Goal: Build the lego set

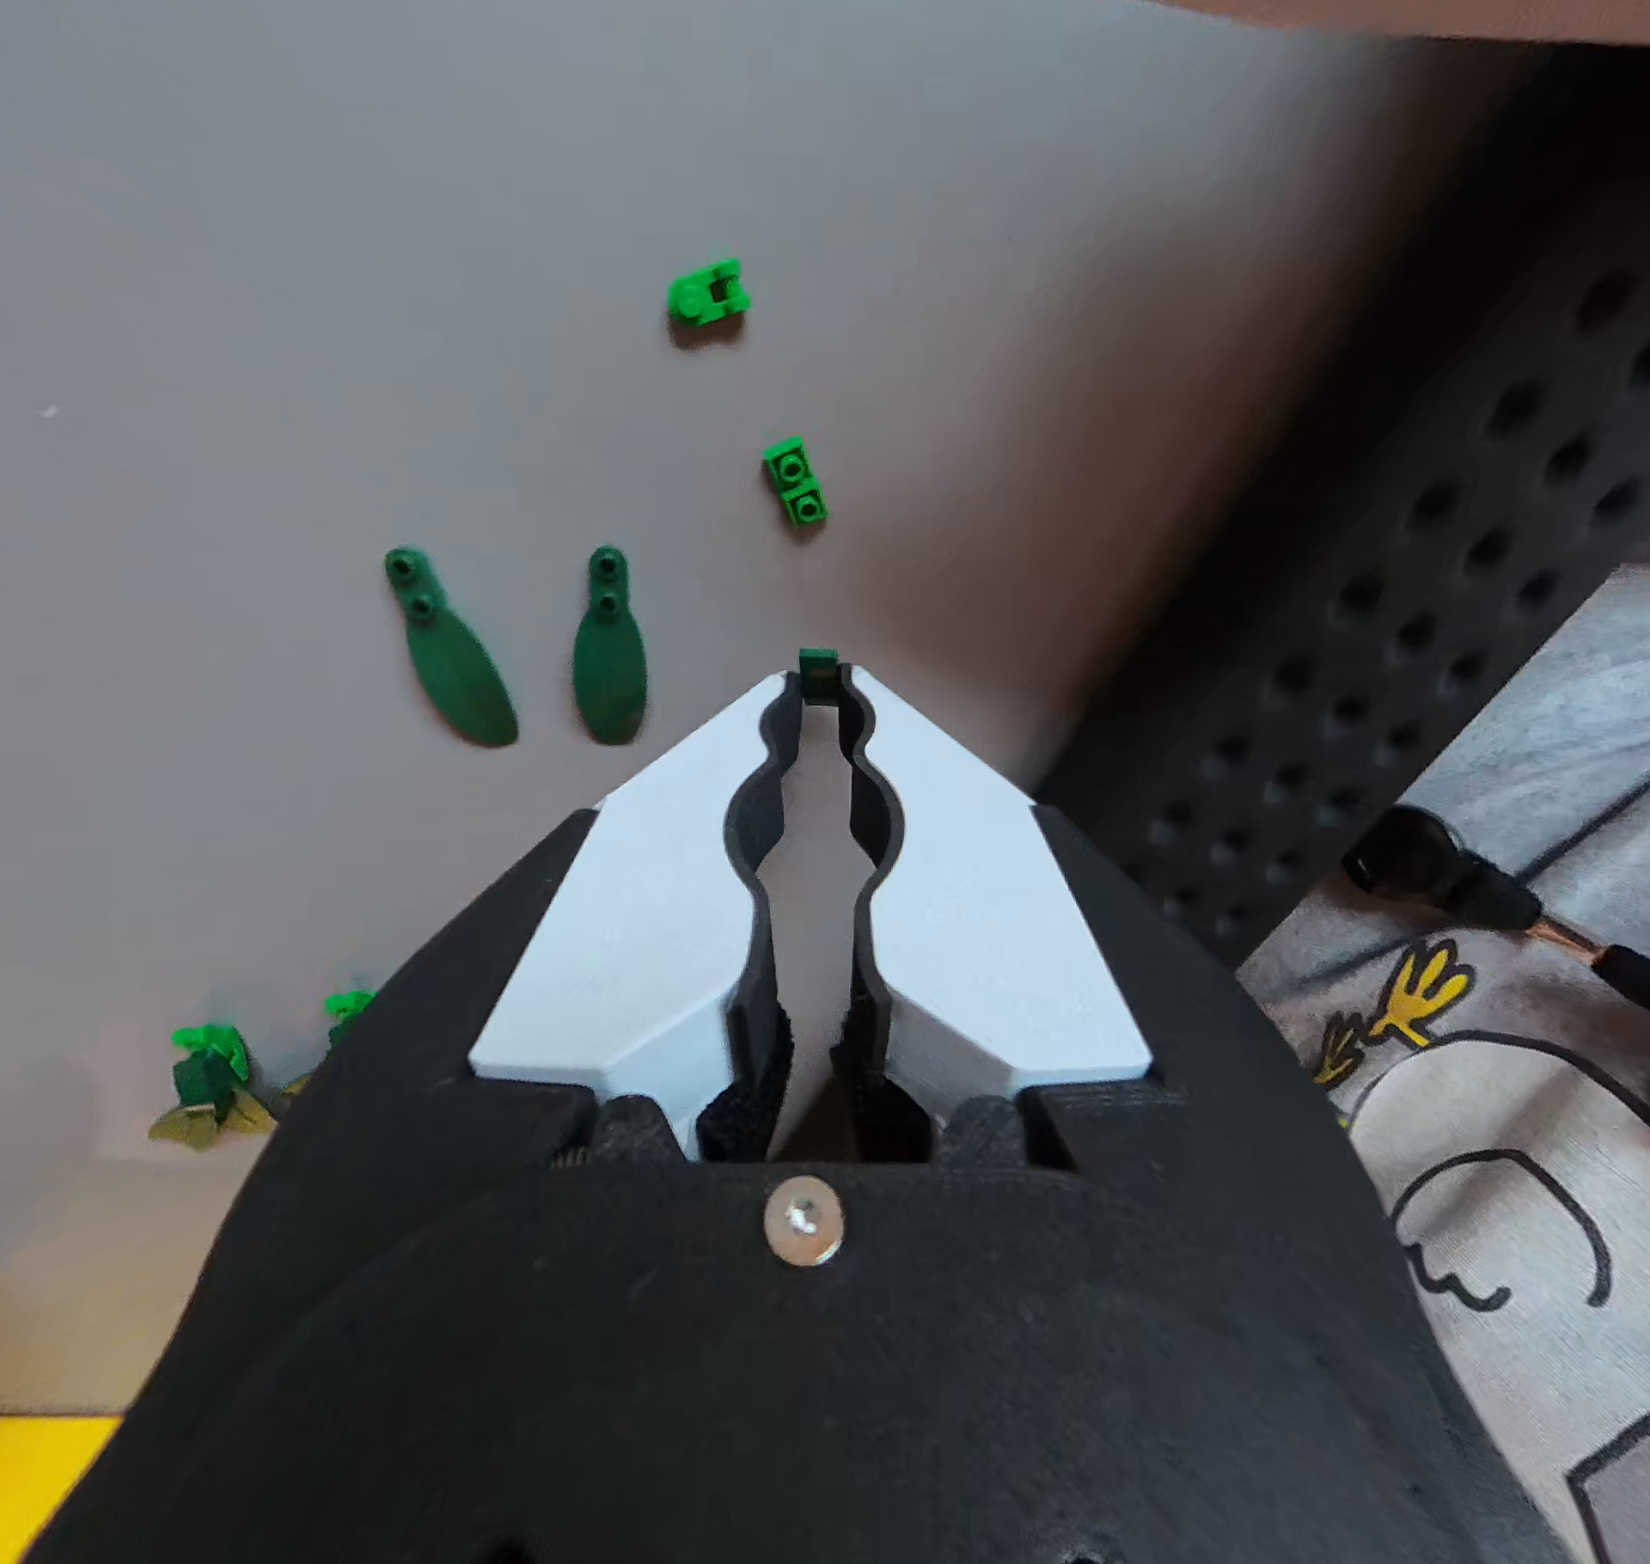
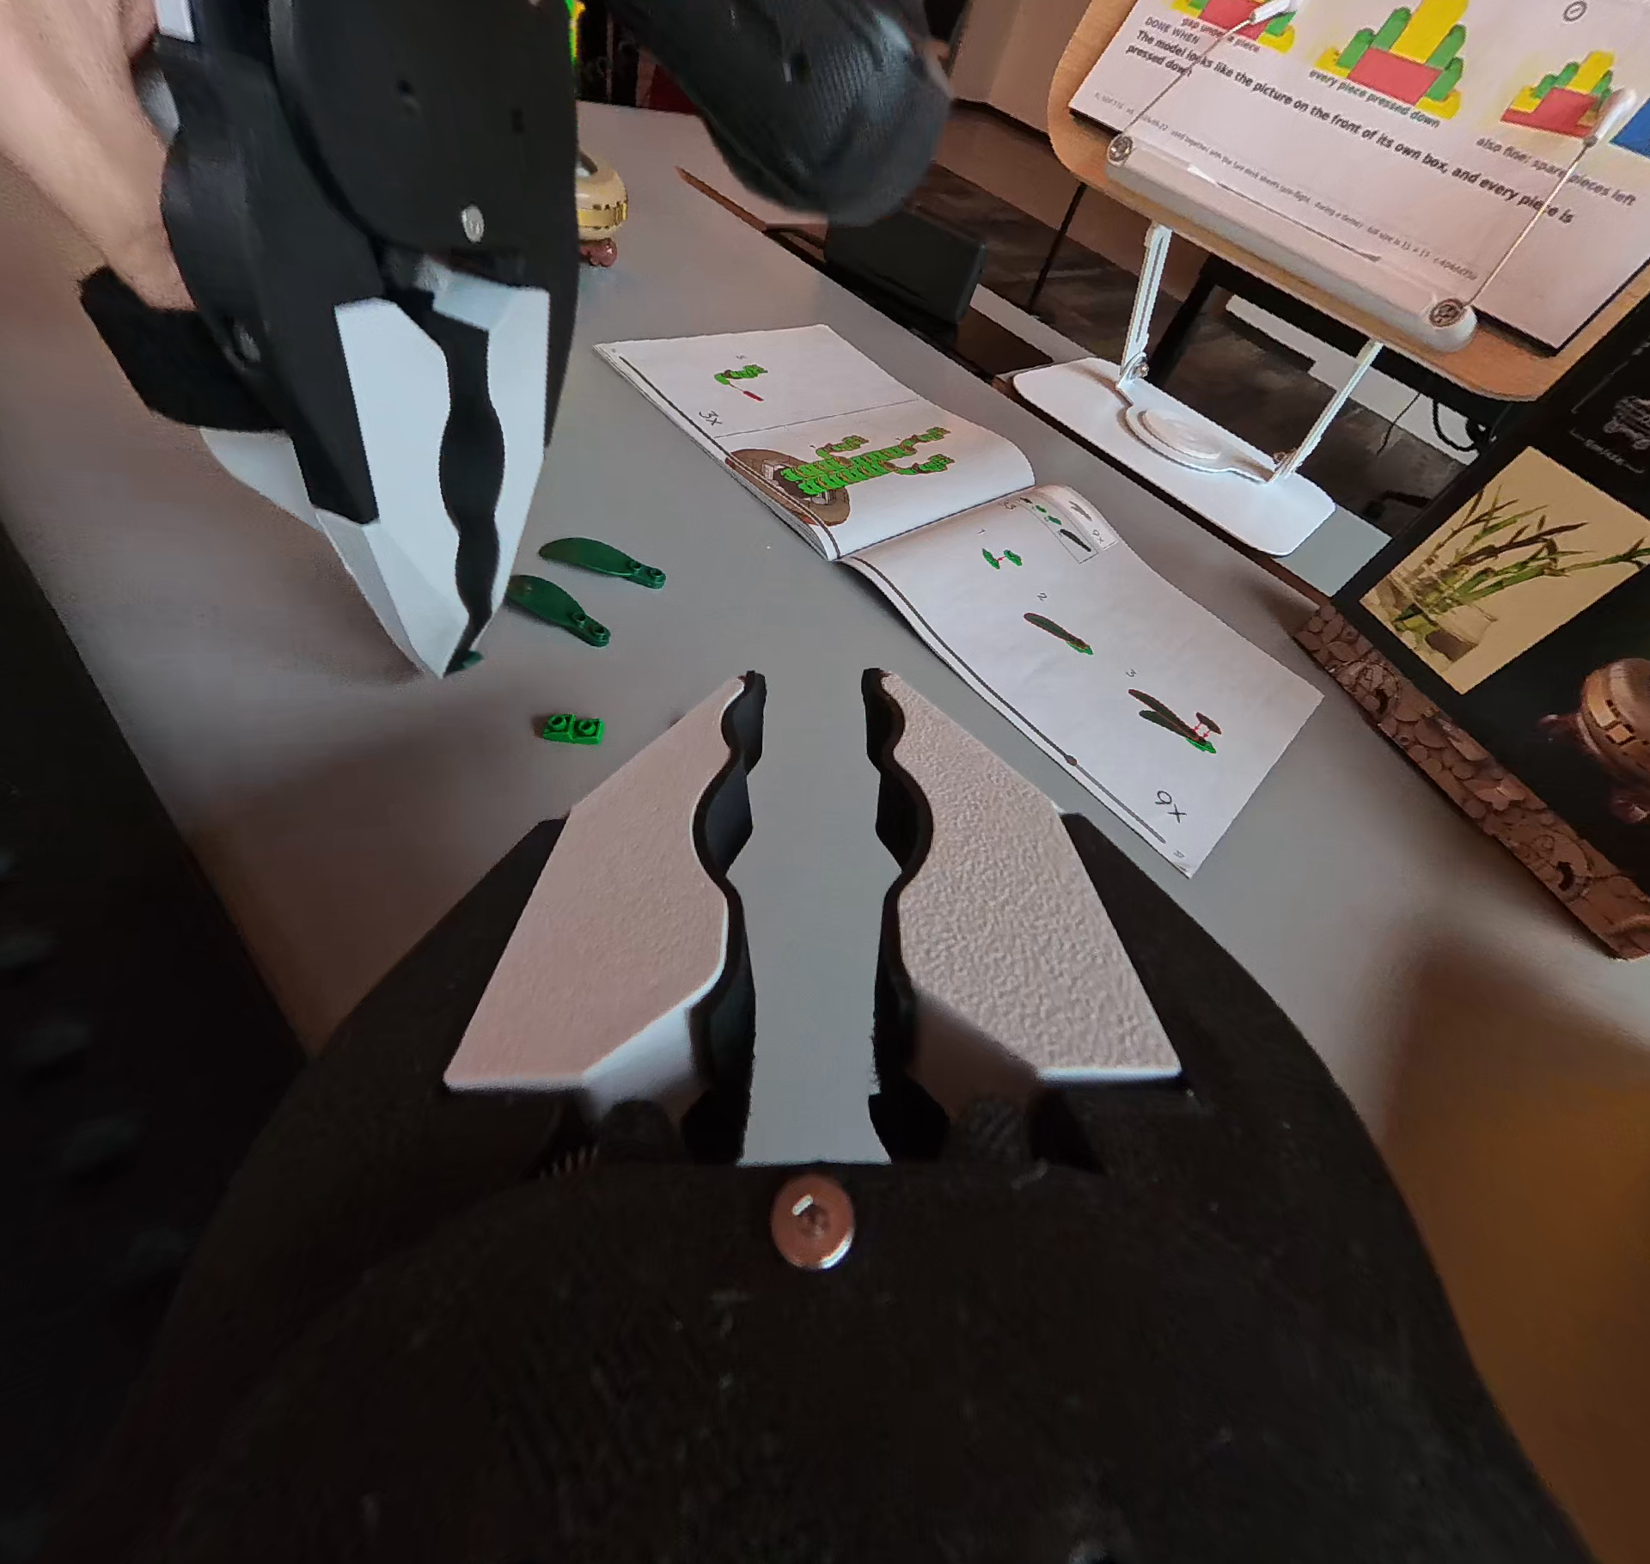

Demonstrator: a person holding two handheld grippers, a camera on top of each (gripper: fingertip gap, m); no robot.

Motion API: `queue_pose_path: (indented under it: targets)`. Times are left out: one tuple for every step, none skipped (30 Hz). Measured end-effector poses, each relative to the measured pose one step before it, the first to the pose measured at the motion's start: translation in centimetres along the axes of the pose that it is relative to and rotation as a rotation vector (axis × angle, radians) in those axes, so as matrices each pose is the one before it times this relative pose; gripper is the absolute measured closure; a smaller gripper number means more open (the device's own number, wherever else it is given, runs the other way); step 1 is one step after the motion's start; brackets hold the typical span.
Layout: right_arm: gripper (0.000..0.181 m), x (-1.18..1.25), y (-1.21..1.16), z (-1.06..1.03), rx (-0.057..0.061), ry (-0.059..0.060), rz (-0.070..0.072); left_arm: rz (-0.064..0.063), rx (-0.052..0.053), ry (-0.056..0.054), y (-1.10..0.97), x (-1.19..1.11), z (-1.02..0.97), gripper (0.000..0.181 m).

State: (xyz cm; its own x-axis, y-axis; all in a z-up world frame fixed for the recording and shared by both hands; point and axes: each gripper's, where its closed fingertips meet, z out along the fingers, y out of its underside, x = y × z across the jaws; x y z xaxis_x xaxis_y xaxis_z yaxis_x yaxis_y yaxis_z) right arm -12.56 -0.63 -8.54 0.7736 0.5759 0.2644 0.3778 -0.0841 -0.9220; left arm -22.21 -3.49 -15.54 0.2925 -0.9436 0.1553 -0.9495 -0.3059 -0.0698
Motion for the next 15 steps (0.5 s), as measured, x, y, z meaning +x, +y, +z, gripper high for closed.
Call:
queue_pose_path:
  targets:
    - [0.16, -0.09, -0.004, 0.053, -0.0016, -0.0042, -0.0042, 0.0102, -0.013, -0.0067, -0.006, 0.123, 0.331, 0.175]
    - [0.16, -0.058, 0.047, 0.058, -0.0041, -0.0024, -0.0043, 0.0017, -0.0082, -0.0139, -0.051, -0.056, 0.236, 0.175]
    - [0.16, -0.068, 0.061, 0.074, -0.0046, -0.0032, -0.0032, -0.0004, -0.0075, -0.013, -0.007, -0.072, 0.209, 0.175]
    - [0.16, -0.089, 0.067, 0.058, -0.0047, -0.0058, 0.0004, 0.0039, -0.0098, -0.0067, 0.053, 0.023, 0.194, 0.175]
    - [0.159, -0.094, 0.067, 0.047, -0.0044, -0.0055, 0.002, 0.0098, -0.0066, -0.0051, 0.028, 0.056, 0.169, 0.175]
    - [0.159, -0.034, 0.077, 0.013, -0.0043, -0.0016, 0.001, 0.0136, 0.003, -0.0084, -0.104, 0.041, 0.07, 0.175]
    - [0.159, -0.028, 0.055, 0.009, -0.0033, -0.0013, 0.0002, 0.0126, 0.0115, -0.0127, -0.164, -0.02, 0.003, 0.175]
    - [0.159, -0.099, 0.085, 0.031, -0.0037, -0.0061, 0.0013, 0.0093, 0.0073, -0.0106, -0.063, -0.004, 0.006, 0.175]
    - [0.159, -0.137, 0.158, 0.083, -0.0075, -0.0095, 0.0025, 0.0051, 0.0099, -0.0023, -0.056, 0.082, -0.015, 0.174]
    - [0.159, -0.139, 0.227, 0.134, -0.0134, -0.0096, 0.0017, 0.0001, 0.0172, 0.0065, -0.112, 0.141, -0.077, 0.166]
    - [0.159, -0.155, 0.25, 0.153, -0.0152, -0.0078, -0.0025, -0.006, 0.0208, 0.0095, -0.112, 0.106, -0.15, 0.151]
    - [0.159, -0.21, 0.212, 0.149, -0.0137, -0.0068, -0.0082, -0.0091, 0.0243, 0.0108, -0.046, 0.003, -0.288, 0.147]
    - [0.159, -0.257, 0.186, 0.143, -0.0126, -0.0071, -0.0128, -0.0132, 0.0337, 0.0068, -0.051, -0.169, -0.491, 0.145]
    - [0.158, -0.258, 0.199, 0.151, -0.0132, -0.0061, -0.0142, -0.0195, 0.0444, 0.0023, -0.06, -0.376, -0.76, 0.145]
    - [0.157, -0.284, 0.192, 0.163, -0.0135, -0.0065, -0.0154, -0.0253, 0.057, -0.001, -0.134, -0.591, -1.071, 0.148]
